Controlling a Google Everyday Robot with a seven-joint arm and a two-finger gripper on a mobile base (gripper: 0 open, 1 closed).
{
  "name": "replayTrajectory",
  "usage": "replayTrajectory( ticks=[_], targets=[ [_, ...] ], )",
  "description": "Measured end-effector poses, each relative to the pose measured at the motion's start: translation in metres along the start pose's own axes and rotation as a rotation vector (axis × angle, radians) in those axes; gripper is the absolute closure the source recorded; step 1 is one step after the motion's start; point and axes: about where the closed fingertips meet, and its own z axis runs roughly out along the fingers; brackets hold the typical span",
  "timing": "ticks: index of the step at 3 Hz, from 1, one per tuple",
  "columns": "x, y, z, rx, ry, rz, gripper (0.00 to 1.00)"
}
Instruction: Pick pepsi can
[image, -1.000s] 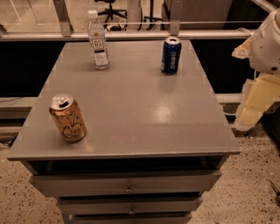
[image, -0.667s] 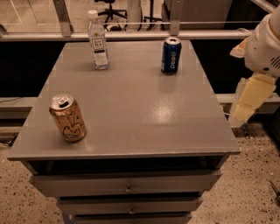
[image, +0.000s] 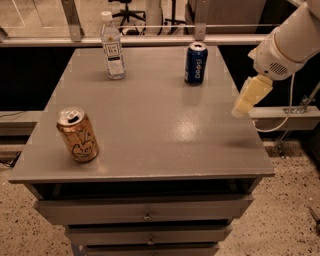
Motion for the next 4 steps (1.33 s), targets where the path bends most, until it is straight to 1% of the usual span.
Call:
replayTrajectory(
  ticks=[1,2,3,4],
  targets=[
    [-0.014,-0.035,0.032,0.006,-0.092,0.062,0.0],
    [-0.032,-0.065,0.061,-0.001,-0.211,0.131,0.0],
    [-0.047,-0.088,0.084,-0.01,-0.325,0.195,0.0],
    [-0.063,-0.101,0.107,-0.042,-0.456,0.262,0.0]
  ],
)
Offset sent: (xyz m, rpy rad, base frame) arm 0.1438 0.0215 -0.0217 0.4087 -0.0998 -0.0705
